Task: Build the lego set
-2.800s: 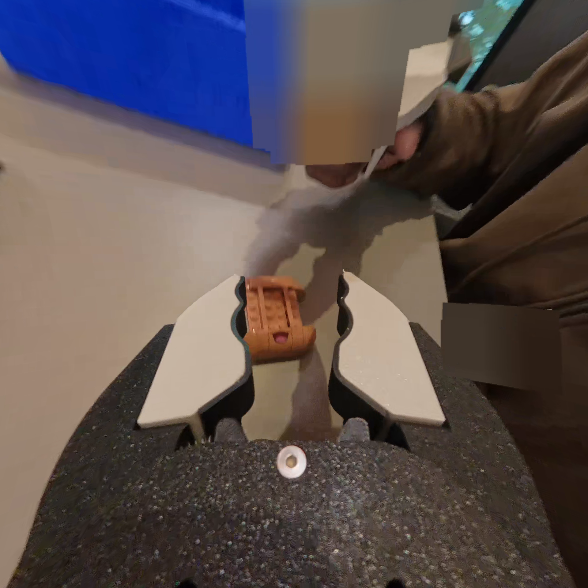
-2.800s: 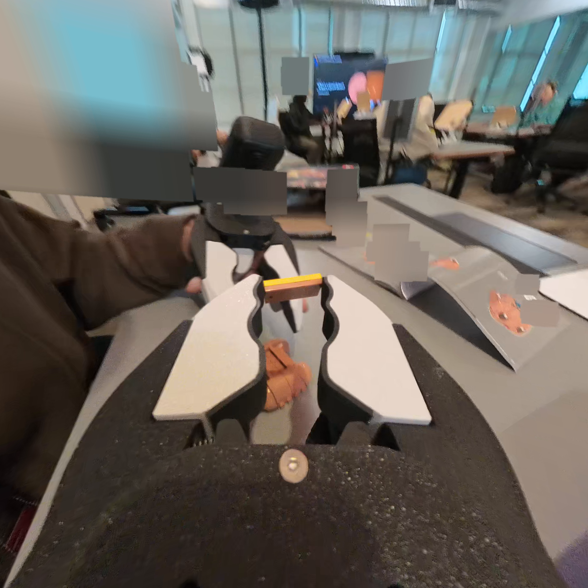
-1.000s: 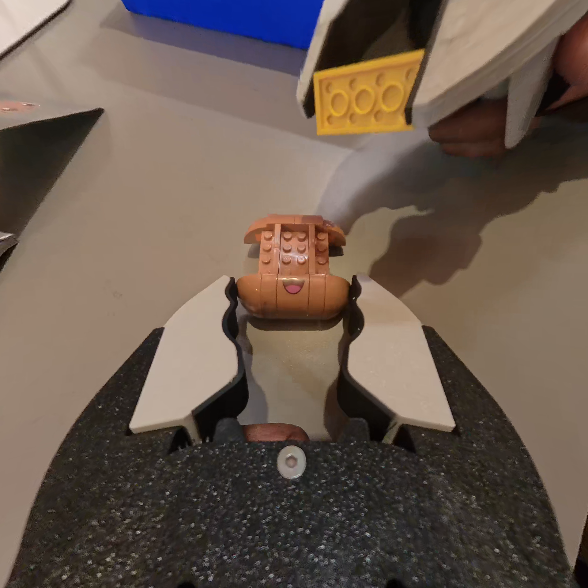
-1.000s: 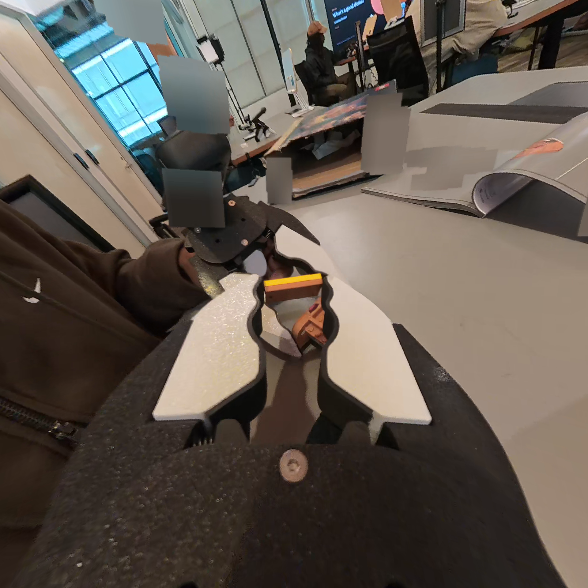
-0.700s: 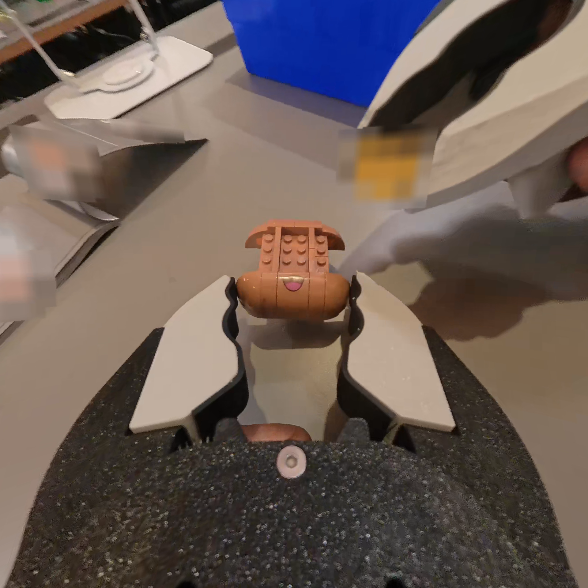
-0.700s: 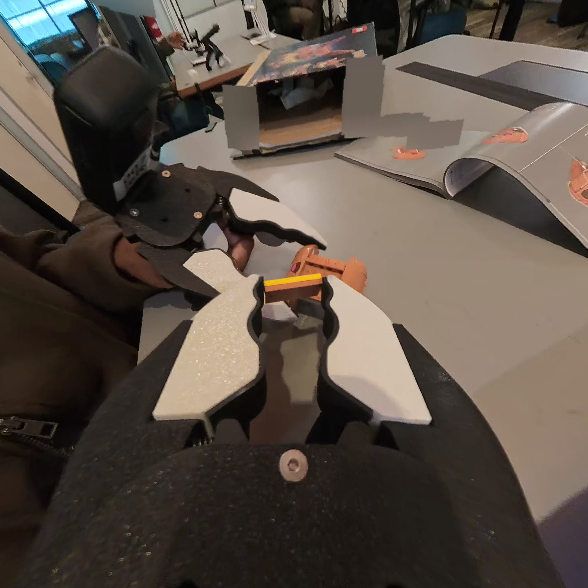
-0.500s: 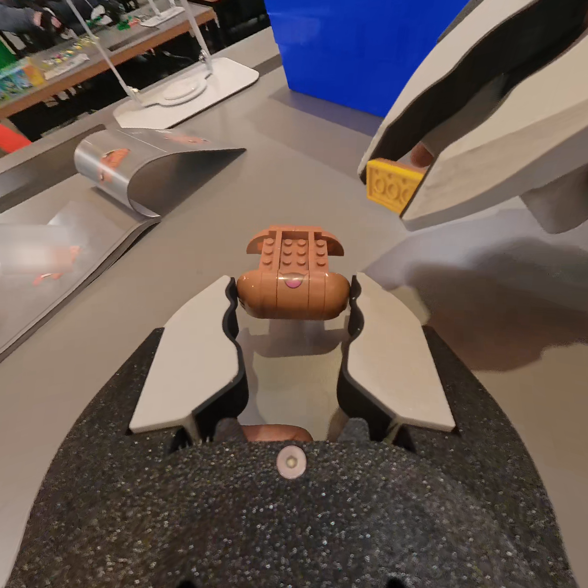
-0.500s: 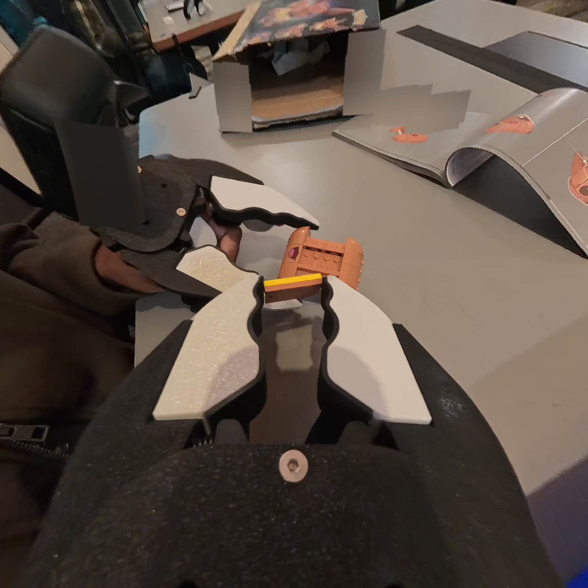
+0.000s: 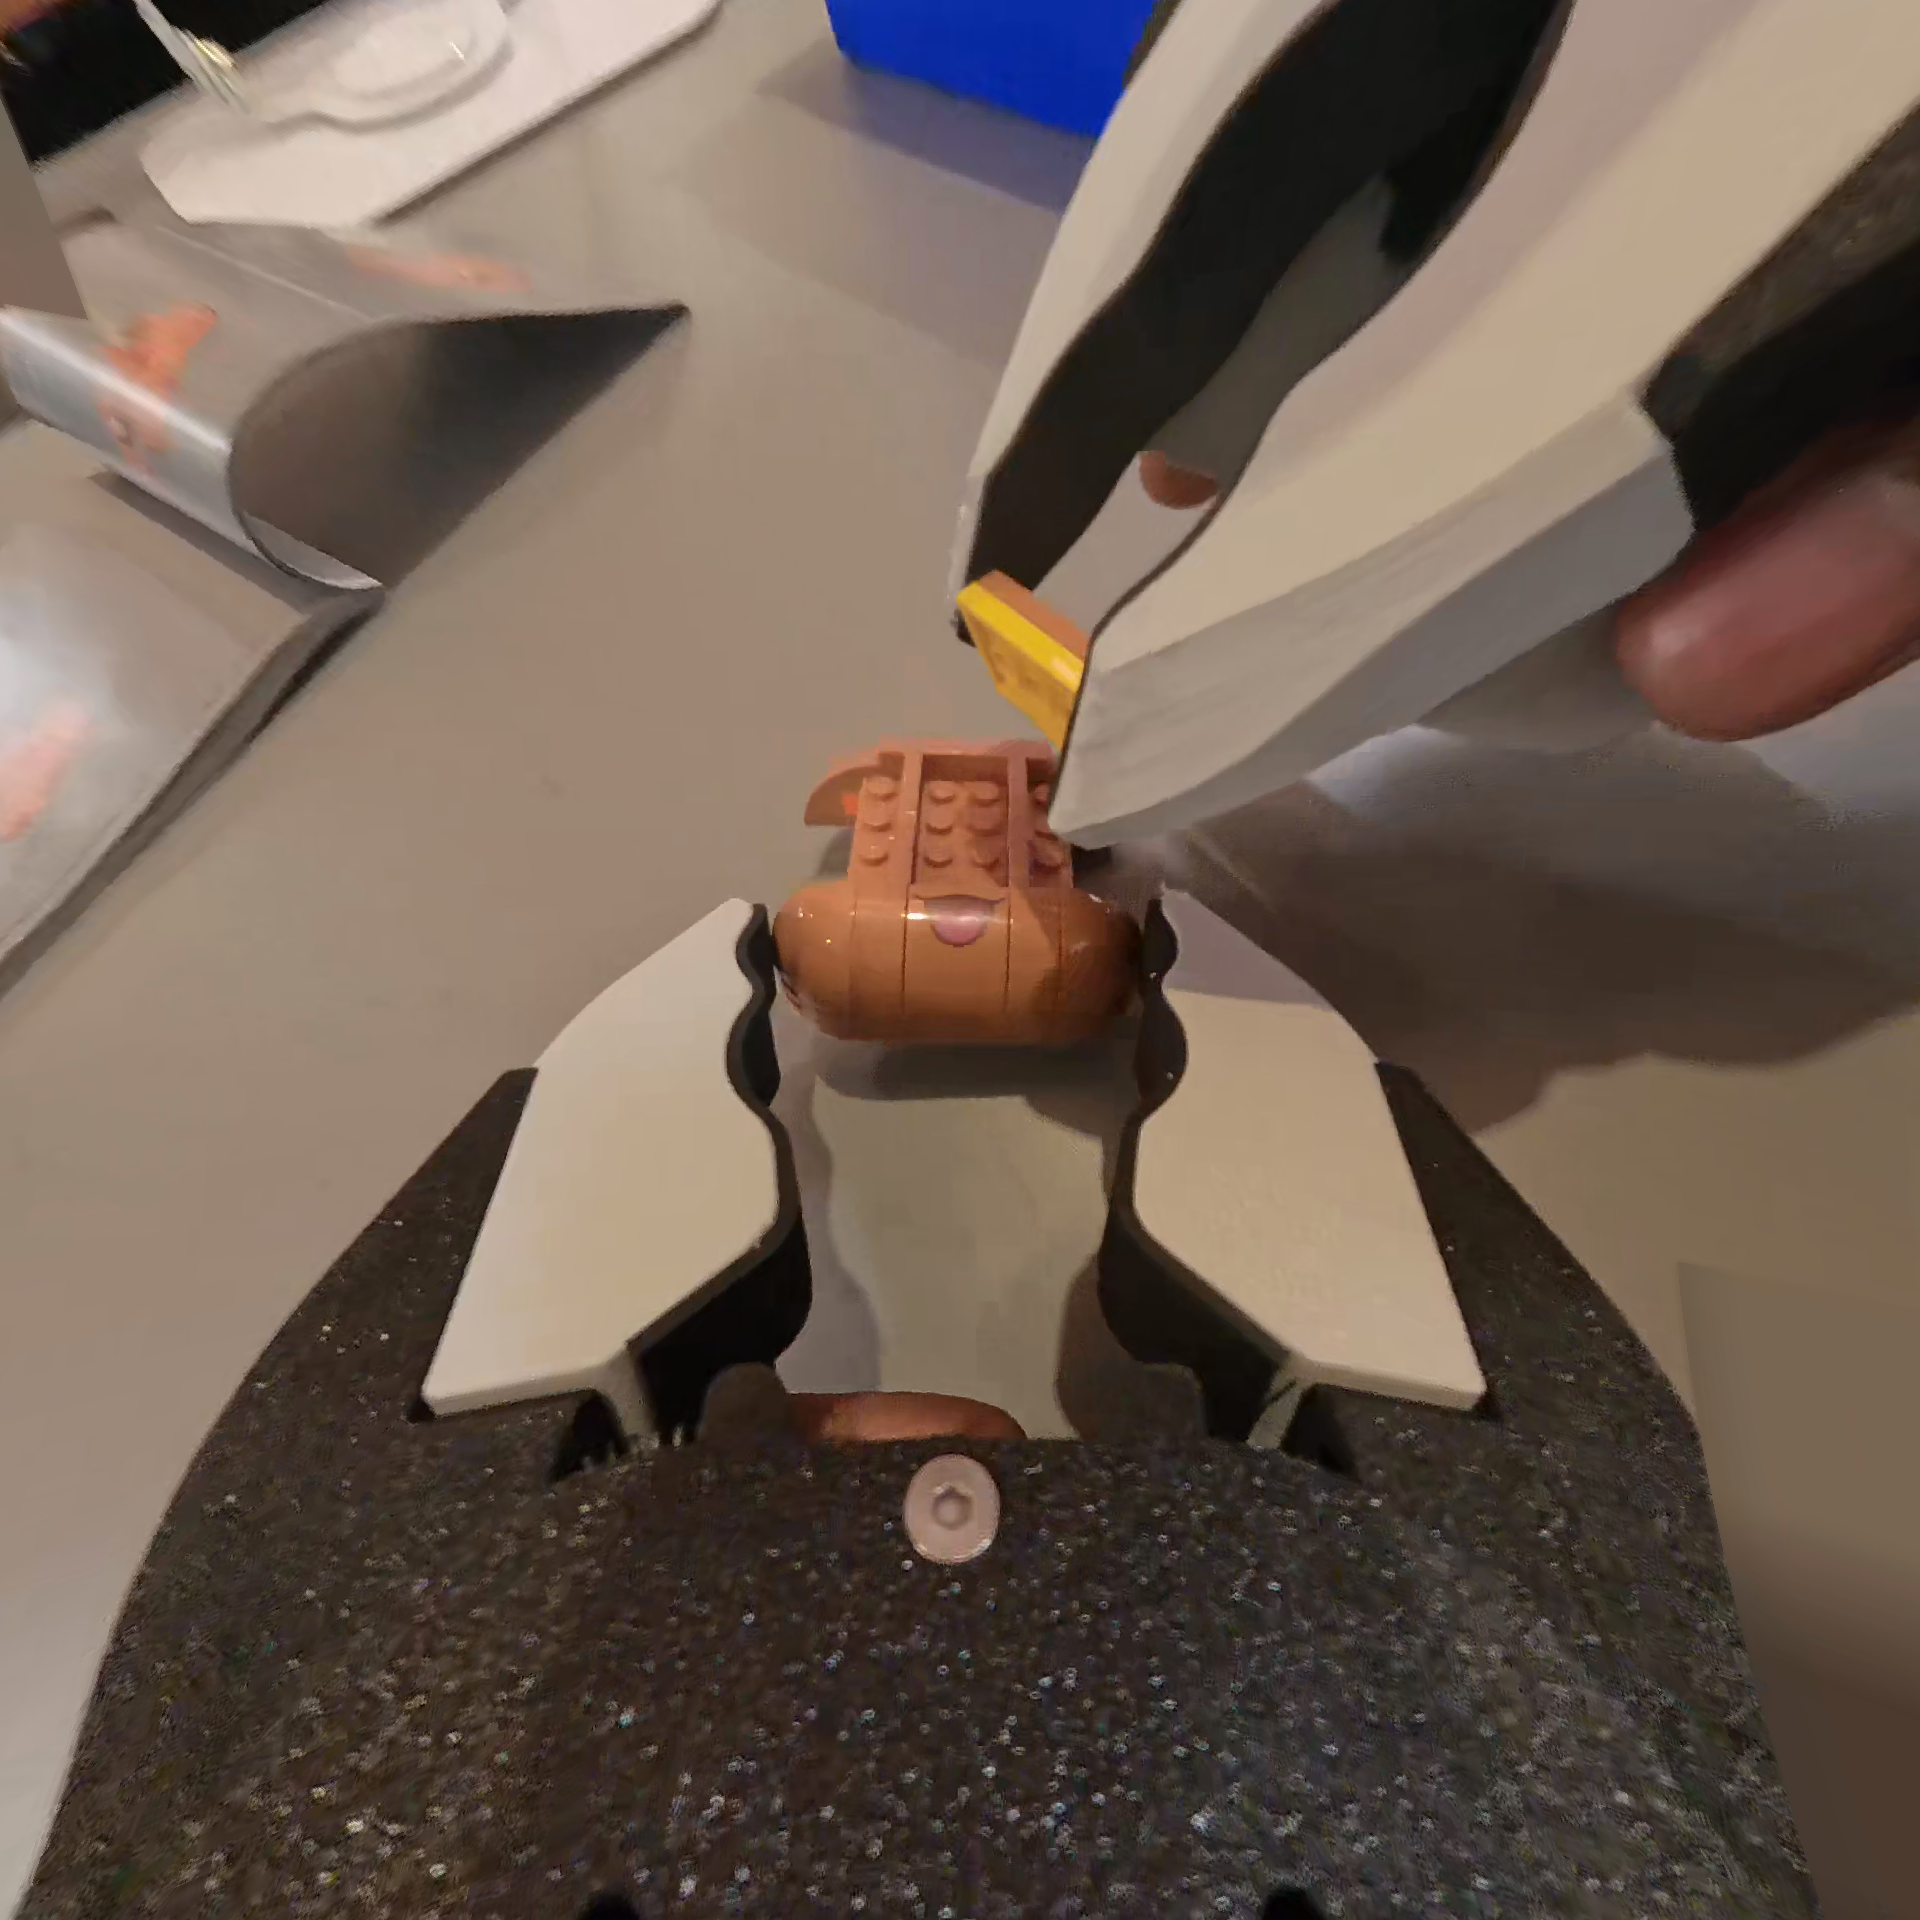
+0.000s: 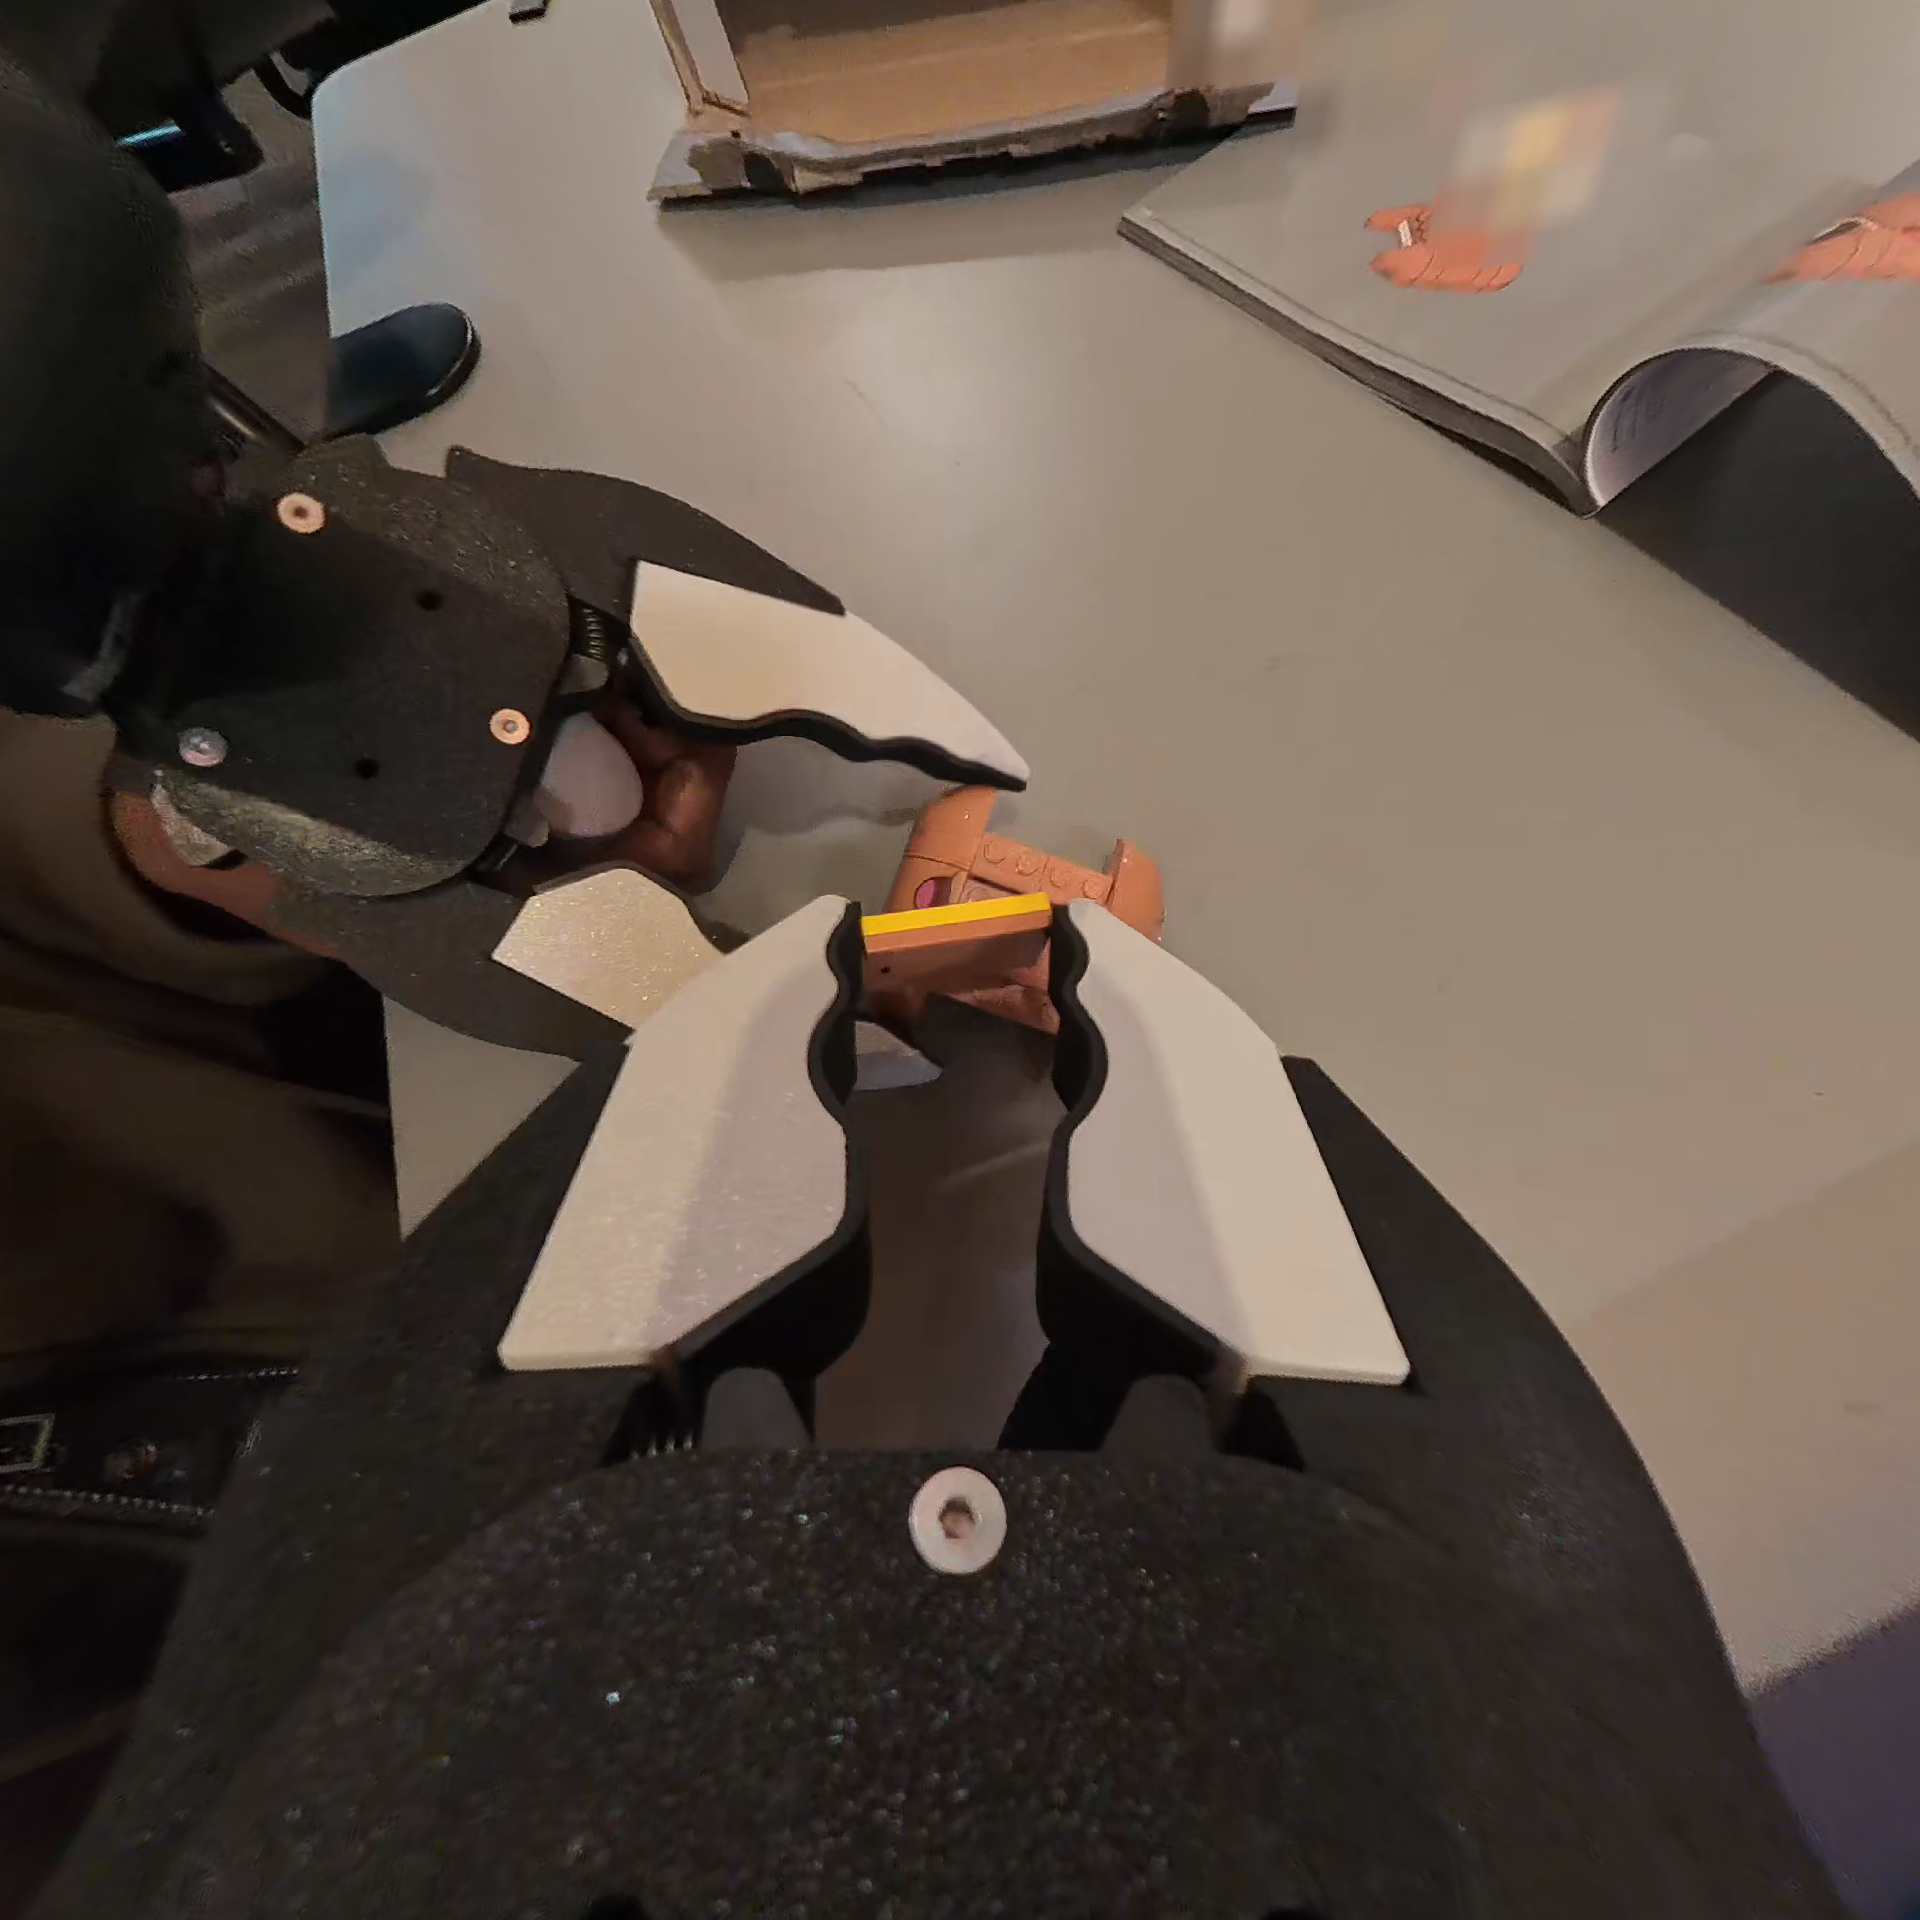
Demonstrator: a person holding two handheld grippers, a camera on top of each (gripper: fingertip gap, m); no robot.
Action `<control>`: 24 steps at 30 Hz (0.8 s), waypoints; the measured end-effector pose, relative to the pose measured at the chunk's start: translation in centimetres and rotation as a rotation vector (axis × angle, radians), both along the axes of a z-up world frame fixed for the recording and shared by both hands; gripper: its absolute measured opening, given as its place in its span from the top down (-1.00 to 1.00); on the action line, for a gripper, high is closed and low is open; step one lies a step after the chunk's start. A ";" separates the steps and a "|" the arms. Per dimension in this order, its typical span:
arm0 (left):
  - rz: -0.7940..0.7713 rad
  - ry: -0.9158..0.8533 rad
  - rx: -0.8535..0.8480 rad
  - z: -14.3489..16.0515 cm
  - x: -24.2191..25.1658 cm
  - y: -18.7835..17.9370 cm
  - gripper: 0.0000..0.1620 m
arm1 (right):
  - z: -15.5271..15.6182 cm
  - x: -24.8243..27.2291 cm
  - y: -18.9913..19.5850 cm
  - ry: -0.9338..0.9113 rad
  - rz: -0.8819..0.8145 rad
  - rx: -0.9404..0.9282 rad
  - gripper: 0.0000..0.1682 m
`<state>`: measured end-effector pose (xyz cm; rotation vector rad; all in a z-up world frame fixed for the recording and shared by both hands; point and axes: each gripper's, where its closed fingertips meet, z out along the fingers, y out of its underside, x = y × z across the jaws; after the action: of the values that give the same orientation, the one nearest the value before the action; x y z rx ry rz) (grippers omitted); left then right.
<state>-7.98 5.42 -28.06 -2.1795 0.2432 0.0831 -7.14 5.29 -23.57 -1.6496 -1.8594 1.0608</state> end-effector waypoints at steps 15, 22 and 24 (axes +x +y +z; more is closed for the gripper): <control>-0.125 -0.111 -0.175 -2.0 1.3 -0.4 0.14 | -1.0 0.5 0.2 -0.052 0.000 0.044 0.59; -0.087 -0.086 -0.151 -1.8 1.0 -0.3 0.15 | -1.3 1.1 0.3 -0.086 0.008 0.110 0.59; -0.055 -0.055 -0.120 -1.5 0.8 -0.2 0.15 | -1.3 1.2 0.3 -0.102 0.021 0.122 0.59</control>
<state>-7.19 5.18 -29.57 -2.2889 0.2833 -0.0233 -5.95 5.58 -24.91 -1.6439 -1.9687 0.8674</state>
